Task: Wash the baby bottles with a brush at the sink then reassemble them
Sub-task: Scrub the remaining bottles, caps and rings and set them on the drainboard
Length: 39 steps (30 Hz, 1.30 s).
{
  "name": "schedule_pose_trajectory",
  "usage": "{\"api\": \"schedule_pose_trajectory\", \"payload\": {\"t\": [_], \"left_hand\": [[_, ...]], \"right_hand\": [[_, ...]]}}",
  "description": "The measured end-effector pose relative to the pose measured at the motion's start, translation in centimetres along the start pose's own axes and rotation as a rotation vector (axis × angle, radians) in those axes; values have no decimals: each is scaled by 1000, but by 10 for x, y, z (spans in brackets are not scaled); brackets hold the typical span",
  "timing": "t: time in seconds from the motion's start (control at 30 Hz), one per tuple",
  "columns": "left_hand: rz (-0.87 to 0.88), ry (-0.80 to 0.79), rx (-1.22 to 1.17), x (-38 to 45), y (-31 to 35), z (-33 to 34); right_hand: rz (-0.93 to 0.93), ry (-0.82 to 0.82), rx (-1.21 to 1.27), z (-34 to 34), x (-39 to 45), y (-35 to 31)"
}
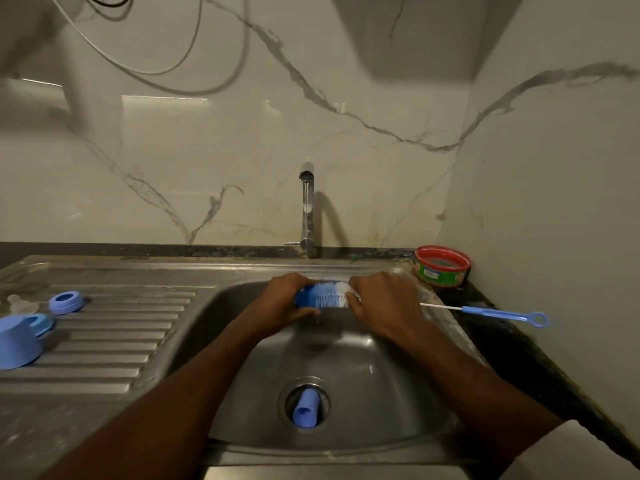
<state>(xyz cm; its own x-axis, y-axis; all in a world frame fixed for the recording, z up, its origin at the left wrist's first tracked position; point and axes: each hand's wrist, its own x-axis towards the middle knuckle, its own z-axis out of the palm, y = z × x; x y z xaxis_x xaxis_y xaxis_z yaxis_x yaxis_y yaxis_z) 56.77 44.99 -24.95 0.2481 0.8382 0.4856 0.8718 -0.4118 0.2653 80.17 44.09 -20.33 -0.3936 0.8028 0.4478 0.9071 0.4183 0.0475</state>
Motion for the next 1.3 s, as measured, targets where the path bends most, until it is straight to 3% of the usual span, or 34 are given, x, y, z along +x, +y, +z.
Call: {"api": "schedule_pose_trajectory", "payload": {"t": [0.13,0.3,0.4,0.57,0.73,0.8,0.87,1.03,1.13,1.23,1.3], "left_hand": [[-60,205,-74,4,-13,-6],[41,173,-45,8,0,4],[-46,245,-69,12,-4,3],[-157,116,14,8,-10,17],[-107,-37,-180,10,-1,23],[-74,-41,-132,8,-1,26],[-63,33,-81,7,-7,21],[-120,225,-35,7,-16,10],[-159,172,-122,7,-14,20],[-129,27,-272,7,-6,26],[-94,43,-232,9,-6,25]], "right_hand": [[10,11,71,-8,5,9],[-54,33,43,-4,3,2],[-54,98,92,-5,8,9],[-292,169,-44,1,6,-2],[33,87,-15,6,13,3],[101,34,-14,6,12,6],[99,25,-19,5,8,7],[-116,44,129,2,3,-1],[-112,89,61,1,8,-9],[35,59,39,3,14,-2],[131,60,37,4,15,7]]}}
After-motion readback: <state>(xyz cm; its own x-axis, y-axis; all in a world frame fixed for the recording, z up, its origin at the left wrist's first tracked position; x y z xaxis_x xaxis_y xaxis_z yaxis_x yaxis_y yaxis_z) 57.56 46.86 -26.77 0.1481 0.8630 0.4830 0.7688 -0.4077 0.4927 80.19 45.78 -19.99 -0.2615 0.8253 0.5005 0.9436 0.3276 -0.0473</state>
